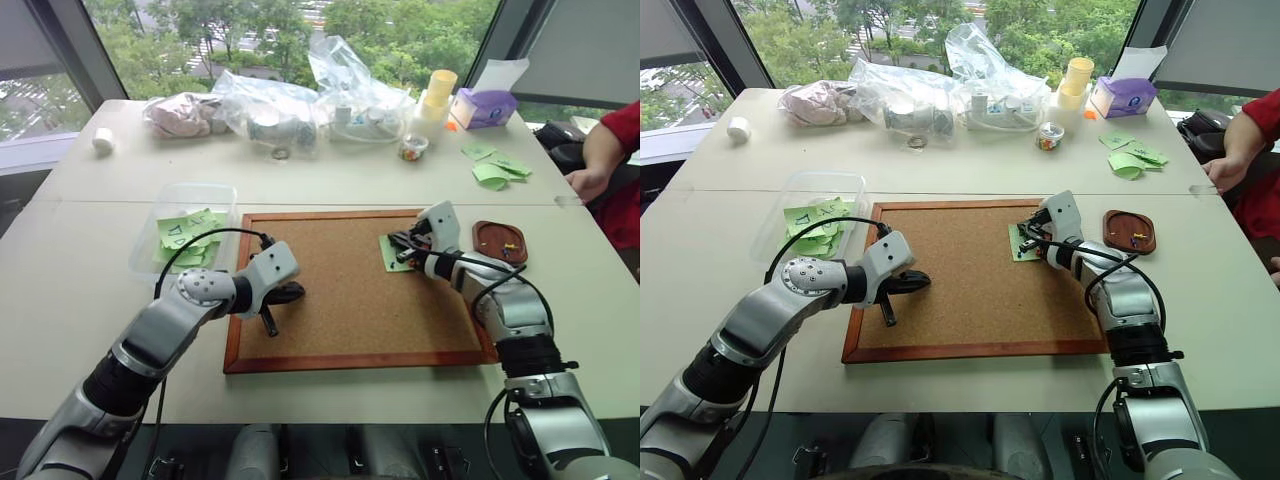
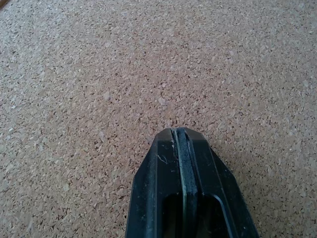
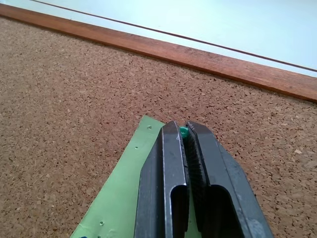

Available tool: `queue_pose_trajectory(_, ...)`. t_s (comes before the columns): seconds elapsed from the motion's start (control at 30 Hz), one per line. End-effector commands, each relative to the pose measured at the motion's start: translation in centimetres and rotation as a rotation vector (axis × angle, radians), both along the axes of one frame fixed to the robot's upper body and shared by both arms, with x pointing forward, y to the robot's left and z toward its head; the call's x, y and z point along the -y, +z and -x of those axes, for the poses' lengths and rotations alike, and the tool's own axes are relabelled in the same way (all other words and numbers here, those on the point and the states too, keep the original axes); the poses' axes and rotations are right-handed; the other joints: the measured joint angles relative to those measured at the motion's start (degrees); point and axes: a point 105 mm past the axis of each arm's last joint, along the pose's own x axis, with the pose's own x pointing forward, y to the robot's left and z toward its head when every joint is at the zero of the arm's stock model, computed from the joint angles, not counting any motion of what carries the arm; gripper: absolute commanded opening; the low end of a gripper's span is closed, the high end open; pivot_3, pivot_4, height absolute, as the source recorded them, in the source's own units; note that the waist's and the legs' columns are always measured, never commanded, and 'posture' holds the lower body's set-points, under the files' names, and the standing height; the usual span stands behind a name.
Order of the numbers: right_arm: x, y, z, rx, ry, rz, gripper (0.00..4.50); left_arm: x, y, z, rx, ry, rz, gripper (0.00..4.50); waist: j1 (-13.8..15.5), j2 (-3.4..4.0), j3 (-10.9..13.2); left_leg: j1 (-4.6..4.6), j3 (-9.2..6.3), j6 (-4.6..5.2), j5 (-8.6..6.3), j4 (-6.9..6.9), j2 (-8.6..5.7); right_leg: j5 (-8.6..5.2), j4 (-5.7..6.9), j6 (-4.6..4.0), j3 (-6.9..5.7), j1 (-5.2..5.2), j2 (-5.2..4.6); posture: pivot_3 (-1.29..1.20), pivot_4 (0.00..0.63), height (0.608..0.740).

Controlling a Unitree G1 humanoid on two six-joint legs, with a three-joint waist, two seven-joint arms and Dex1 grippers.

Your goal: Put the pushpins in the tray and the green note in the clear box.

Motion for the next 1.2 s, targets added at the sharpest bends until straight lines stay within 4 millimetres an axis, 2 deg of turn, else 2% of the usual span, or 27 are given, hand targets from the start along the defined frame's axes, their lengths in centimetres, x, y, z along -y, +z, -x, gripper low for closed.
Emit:
queue_pose_trajectory(0.03, 1.4, 3.4, -0.7, 0.147, -0.061, -0.017, 0.06, -1.6, -1.8, -0.2, -0.064, 0.086, -0.085, 0.00, 0.0, 0.00, 0.0, 0.03, 0.00, 0.00, 0.00, 0.00, 0.00, 0.00, 0.00, 0.00, 0.00, 0.03, 0.00, 0.00, 0.150, 0.735)
queue_pose_trajectory(0.27, 1.1, 3.3, -0.5, 0.153, -0.054, -0.016, 0.06, -1.1, -1.5, 0.0, -0.073, 0.069, -0.066, 0.00, -0.1, 0.02, 0.0, 0.10, 0.01, -0.04, 0.02, 0.01, 0.00, 0.00, 0.09, 0.00, 0.03, 0.05, 0.00, 0.00, 0.150, 0.735)
queue_pose_trajectory(0.4, 1.5, 3.9, -0.8, 0.188, -0.090, -0.045, 0.06, -0.8, -1.5, 0.2, -0.071, 0.047, -0.062, 0.00, -0.1, 0.02, 0.0, 0.10, 0.01, -0.04, 0.03, 0.01, 0.00, 0.00, 0.10, 0.00, 0.03, 0.05, 0.00, 0.00, 0.150, 0.735)
queue_pose_trajectory(0.6, 0.1, 3.6, 0.4, 0.118, 0.008, -0.169, 0.06, -0.6, -1.6, 0.4, -0.074, 0.032, -0.050, 0.00, 0.0, 0.02, 0.0, 0.10, 0.01, -0.05, 0.03, 0.01, 0.00, 0.00, 0.10, 0.00, 0.03, 0.05, 0.00, 0.00, 0.150, 0.735)
queue_pose_trajectory(0.7, 0.6, 3.8, 0.6, 0.098, -0.021, -0.259, 0.06, -0.5, -1.6, 0.4, -0.075, 0.029, -0.043, 0.00, -0.1, 0.04, 0.0, 0.10, 0.01, -0.05, 0.03, 0.01, 0.02, 0.00, 0.10, 0.00, 0.03, 0.06, 0.01, 0.00, 0.150, 0.735)
queue_pose_trajectory(0.8, 1.3, 3.9, 0.6, 0.102, -0.054, -0.266, 0.06, -0.4, -1.6, 0.5, -0.076, 0.027, -0.040, 0.00, -0.1, 0.05, 0.0, 0.10, 0.01, -0.05, 0.03, 0.01, 0.02, 0.00, 0.10, 0.00, 0.03, 0.06, 0.01, 0.00, 0.150, 0.735)
queue_pose_trajectory(0.9, 3.6, 4.9, -0.1, 0.164, -0.168, -0.256, 0.06, -0.3, -1.6, 0.6, -0.077, 0.020, -0.035, 0.00, 0.0, 0.05, 0.0, 0.10, 0.01, -0.05, 0.03, 0.00, 0.01, 0.00, 0.10, 0.00, 0.03, 0.06, 0.00, 0.00, 0.150, 0.735)
queue_pose_trajectory(1.03, 9.5, 7.3, -0.4, 0.276, -0.400, -0.177, 0.06, -0.4, -1.5, 0.6, -0.069, 0.011, -0.032, 0.00, 0.0, 0.07, 0.0, 0.10, 0.01, -0.05, 0.03, 0.00, -0.02, 0.00, 0.10, -0.01, 0.03, 0.05, -0.03, 0.00, 0.150, 0.735)
queue_pose_trajectory(1.2, 14.1, 6.6, 0.3, 0.240, -0.569, -0.025, 0.06, -0.4, -1.4, 0.4, -0.055, 0.001, -0.034, 0.00, -0.1, 0.11, -0.1, 0.10, 0.01, -0.04, 0.03, -0.02, -0.01, -0.01, 0.08, -0.01, 0.03, 0.06, -0.02, 0.00, 0.150, 0.735)
